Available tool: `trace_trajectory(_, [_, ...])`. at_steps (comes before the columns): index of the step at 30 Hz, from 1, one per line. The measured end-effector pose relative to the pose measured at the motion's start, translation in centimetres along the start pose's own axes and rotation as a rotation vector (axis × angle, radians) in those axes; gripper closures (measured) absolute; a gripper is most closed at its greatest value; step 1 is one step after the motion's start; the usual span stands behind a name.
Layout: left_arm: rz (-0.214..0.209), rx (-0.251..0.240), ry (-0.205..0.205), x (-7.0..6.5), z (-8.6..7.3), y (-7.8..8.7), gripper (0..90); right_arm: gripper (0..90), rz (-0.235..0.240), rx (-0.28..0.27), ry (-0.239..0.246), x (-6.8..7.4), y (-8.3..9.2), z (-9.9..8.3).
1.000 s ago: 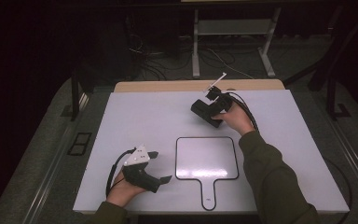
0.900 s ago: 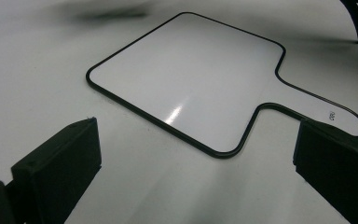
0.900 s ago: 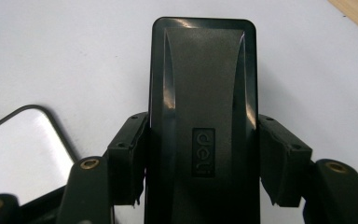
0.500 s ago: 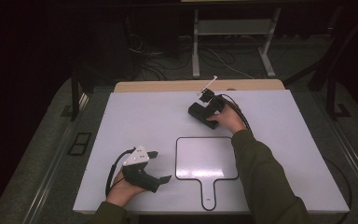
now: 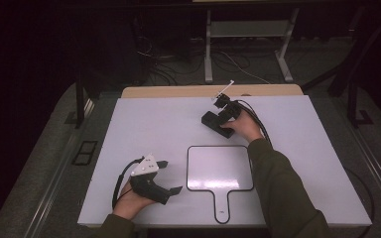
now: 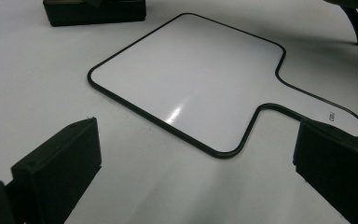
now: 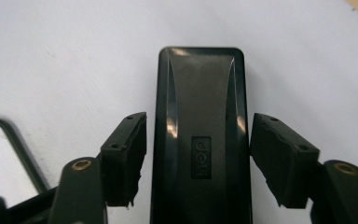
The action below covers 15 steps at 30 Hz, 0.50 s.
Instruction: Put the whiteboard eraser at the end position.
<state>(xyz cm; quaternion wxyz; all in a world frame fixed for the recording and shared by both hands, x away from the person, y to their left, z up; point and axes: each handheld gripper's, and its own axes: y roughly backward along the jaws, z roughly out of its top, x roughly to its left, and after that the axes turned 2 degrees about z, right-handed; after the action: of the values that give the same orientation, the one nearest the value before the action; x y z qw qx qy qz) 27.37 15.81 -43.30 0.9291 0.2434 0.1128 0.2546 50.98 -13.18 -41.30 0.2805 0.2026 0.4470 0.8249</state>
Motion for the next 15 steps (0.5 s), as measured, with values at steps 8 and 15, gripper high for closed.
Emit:
trace_trajectory(8, [-0.001, 0.007, -0.003, 0.0, 0.0, 0.0, 0.0, 25.2, 0.006, -0.069, -0.003, 0.3, 1.4, 0.1])
trace_trajectory(15, [0.001, 0.007, -0.001, 0.1, 0.0, -0.1, 0.0, 18.7, 0.007, -0.119, -0.013, 0.4, 2.6, -0.3])
